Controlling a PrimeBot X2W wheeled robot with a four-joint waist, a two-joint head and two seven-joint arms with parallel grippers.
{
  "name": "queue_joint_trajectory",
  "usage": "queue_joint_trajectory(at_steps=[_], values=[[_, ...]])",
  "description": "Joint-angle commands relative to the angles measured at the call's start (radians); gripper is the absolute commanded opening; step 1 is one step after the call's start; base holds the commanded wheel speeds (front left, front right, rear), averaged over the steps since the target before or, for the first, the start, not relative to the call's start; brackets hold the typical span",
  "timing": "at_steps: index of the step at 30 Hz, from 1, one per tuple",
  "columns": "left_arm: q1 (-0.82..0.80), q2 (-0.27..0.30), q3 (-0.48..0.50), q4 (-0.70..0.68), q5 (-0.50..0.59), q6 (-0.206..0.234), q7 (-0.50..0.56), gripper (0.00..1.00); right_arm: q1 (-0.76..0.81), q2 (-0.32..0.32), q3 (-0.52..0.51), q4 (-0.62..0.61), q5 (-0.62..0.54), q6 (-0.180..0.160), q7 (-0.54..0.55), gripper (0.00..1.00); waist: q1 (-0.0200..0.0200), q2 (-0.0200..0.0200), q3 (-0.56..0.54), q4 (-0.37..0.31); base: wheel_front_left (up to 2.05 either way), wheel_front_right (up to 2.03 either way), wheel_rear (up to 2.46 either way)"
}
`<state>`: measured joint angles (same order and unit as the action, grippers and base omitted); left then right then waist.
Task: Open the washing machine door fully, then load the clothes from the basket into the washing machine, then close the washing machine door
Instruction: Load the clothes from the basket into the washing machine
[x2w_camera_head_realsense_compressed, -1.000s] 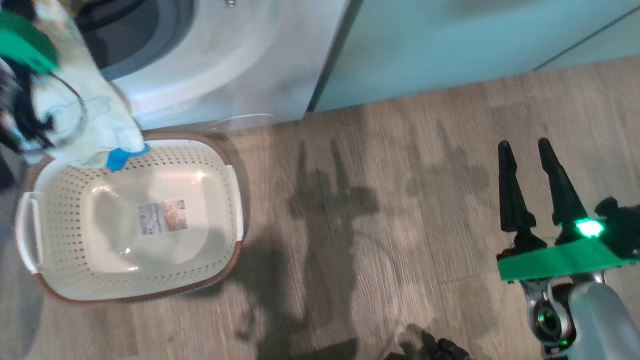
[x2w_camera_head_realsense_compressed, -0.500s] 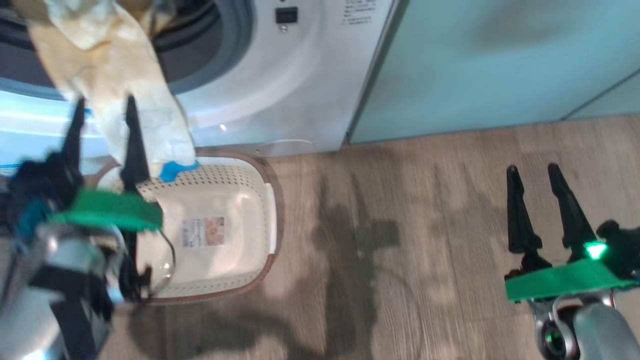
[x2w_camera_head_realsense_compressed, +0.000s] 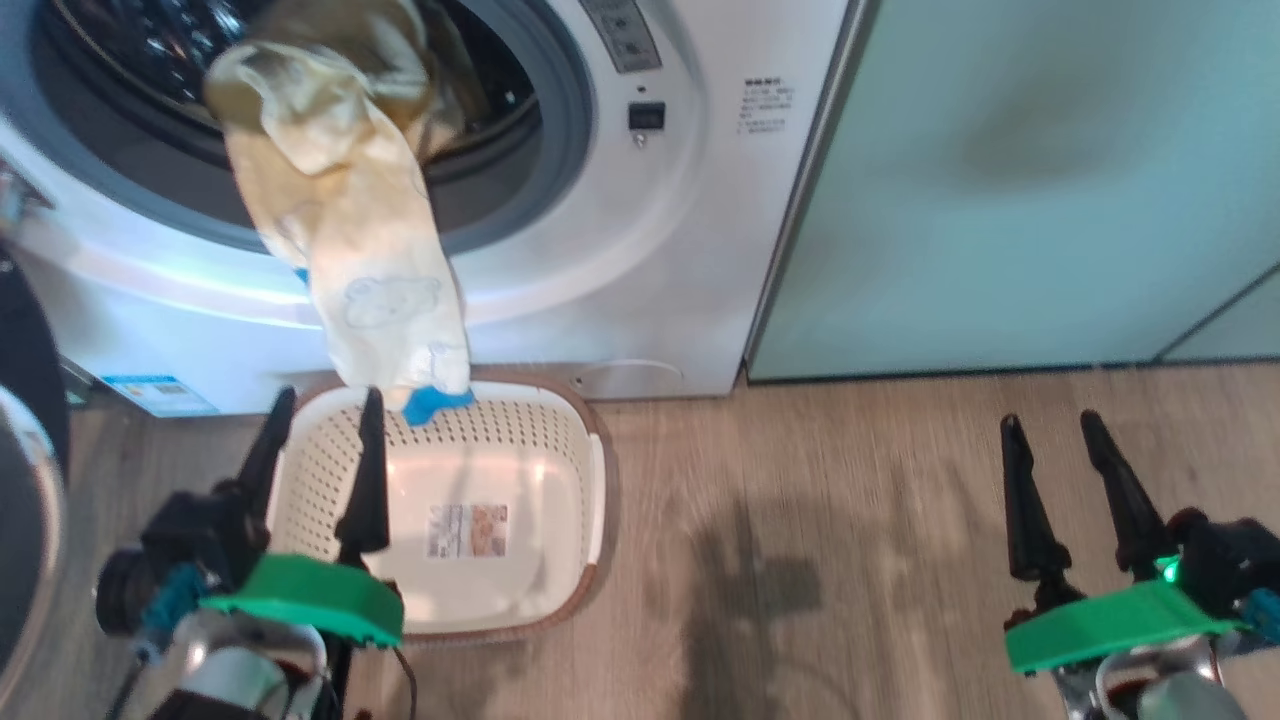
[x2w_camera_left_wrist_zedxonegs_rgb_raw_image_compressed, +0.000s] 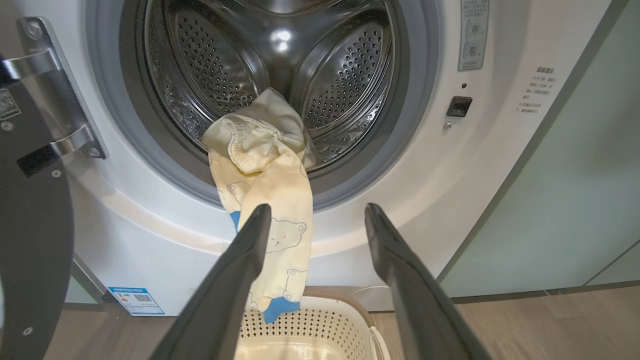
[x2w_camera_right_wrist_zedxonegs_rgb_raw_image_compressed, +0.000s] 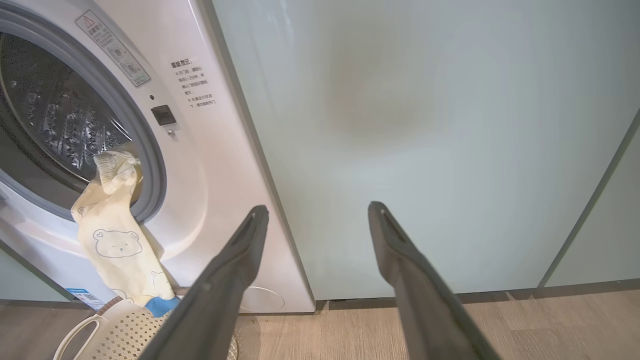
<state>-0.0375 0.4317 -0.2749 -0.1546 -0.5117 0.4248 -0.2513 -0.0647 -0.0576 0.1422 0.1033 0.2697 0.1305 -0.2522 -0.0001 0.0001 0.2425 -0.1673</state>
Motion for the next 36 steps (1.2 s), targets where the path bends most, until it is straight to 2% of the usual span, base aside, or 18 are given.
queue_joint_trajectory(at_steps=[1, 7, 20, 27, 36], values=[[-0.008, 0.011, 0.032, -0.032, 0.011, 0.069, -0.009, 1.00, 0.006, -0.015, 0.020, -0.025, -0.014, 0.000, -0.007, 1.00, 0.0001, -0.0001, -0.042, 0.023, 0.00, 0.00, 0.00], [0.045, -0.013, 0.011, -0.026, 0.026, 0.060, -0.010, 1.00, 0.040, -0.019, 0.025, -0.035, -0.016, 0.000, 0.011, 1.00, 0.0001, -0.0001, -0.095, 0.039, 0.00, 0.00, 0.00], [0.056, -0.036, 0.004, -0.010, 0.027, 0.045, -0.010, 1.00, 0.054, -0.017, 0.034, -0.057, -0.017, 0.000, 0.029, 1.00, 0.0001, -0.0001, -0.107, 0.038, 0.00, 0.00, 0.00], [0.037, -0.050, 0.010, 0.004, 0.028, 0.030, -0.010, 1.00, 0.049, -0.020, 0.037, -0.064, -0.014, 0.000, 0.029, 1.00, 0.0001, -0.0001, -0.083, 0.033, 0.00, 0.00, 0.00], [-0.027, -0.063, 0.025, 0.100, -0.001, -0.015, -0.010, 1.00, 0.021, -0.025, 0.044, -0.073, -0.010, 0.000, 0.024, 1.00, 0.0001, -0.0001, -0.018, 0.029, 0.00, 0.00, 0.00]])
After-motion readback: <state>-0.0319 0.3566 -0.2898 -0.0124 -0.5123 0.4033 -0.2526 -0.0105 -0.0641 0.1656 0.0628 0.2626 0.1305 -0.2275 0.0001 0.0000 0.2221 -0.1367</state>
